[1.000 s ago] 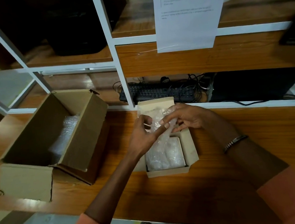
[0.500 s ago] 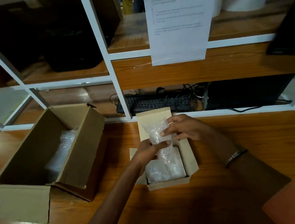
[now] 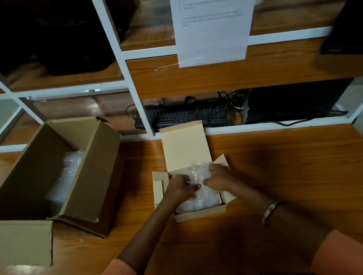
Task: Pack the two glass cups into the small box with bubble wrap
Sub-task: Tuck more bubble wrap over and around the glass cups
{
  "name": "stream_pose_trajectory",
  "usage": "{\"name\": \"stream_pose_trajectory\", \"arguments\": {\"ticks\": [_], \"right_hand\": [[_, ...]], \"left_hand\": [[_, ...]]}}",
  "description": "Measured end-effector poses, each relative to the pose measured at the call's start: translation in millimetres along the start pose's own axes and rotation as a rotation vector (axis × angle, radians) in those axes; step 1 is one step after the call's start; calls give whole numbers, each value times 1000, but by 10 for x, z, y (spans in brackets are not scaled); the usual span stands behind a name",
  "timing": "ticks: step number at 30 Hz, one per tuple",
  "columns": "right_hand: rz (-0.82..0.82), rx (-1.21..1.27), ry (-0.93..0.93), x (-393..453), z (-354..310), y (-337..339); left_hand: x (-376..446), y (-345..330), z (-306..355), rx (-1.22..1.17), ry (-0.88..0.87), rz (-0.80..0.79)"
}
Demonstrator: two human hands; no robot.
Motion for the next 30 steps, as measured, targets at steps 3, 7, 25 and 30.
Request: {"name": "stream_pose_trajectory", "arguments": {"ticks": [3,7,25,30], "right_hand": [[10,-190,19,29,-5,-59],[116,-263,25,22,-92,-37],[-172,-477,369,53,-9,-249],[-196,-430,318,123,52,-206]], "left_hand": [[10,80,15,242,-105,220],[-91,216,33,361,-219,519],[-17,-41,-14,782,-529,272],[147,57,-37,799,-494,202]]}}
Point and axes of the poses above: each hand's wrist, its own x-axis towards the middle knuckle, its own y-axis out of the back of the hand, z = x × y, the point moved 4 cm from there along x, towards the middle knuckle, and after that the axes turned 9 degrees about y, right-handed, at the moved point
